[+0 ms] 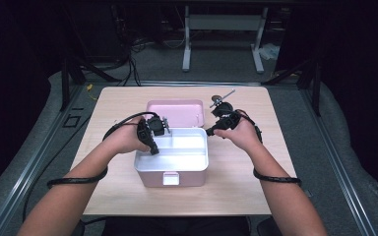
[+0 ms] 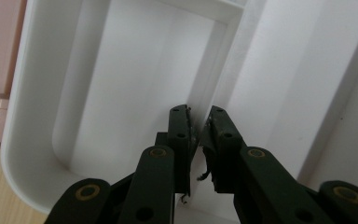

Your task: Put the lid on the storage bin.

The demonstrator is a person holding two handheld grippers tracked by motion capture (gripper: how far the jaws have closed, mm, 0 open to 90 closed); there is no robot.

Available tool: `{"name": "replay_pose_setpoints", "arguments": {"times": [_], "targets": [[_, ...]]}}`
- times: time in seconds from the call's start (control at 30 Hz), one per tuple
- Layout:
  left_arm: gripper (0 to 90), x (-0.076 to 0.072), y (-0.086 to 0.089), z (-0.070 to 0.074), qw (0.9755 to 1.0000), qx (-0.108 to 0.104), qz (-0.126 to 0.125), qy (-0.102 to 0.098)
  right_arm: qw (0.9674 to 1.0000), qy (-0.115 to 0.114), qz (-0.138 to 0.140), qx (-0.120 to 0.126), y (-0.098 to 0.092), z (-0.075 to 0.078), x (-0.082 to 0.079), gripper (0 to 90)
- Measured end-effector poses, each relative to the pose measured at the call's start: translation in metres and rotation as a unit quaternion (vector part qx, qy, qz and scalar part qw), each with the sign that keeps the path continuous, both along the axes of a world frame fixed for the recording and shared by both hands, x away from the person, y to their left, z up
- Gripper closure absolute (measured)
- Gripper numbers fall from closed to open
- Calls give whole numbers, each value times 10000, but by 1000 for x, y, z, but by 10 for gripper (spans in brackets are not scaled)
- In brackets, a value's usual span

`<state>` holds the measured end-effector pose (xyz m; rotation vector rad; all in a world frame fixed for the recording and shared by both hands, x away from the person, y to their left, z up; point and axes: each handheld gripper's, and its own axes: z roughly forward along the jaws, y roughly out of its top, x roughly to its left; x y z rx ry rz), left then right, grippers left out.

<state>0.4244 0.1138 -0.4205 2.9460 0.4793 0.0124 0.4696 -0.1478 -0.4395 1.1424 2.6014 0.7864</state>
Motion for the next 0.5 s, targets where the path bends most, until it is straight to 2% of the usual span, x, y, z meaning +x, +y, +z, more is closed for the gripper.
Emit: {"name": "replay_pose_setpoints", "arguments": {"times": [0.07, 0.37, 0.43, 0.47, 0.5], "targets": [[803, 0, 1, 0, 10000, -41, 73, 28, 10000, 15, 15, 55, 1, 3, 2, 375], [804, -1, 2, -1, 10000, -76, 40, -28, 9999, -97, -104, 33, 2, 14, 10, 401], [803, -1, 2, 0, 10000, -54, 39, -27, 9998, -157, -84, -55, 4, 16, 14, 414], [803, -1, 1, 0, 10000, -44, 45, -30, 9998, -173, -67, -1, 4, 17, 17, 421], [803, -1, 1, 0, 10000, -33, 43, -35, 9995, -241, -177, -118, 5, 19, 19, 423]]}}
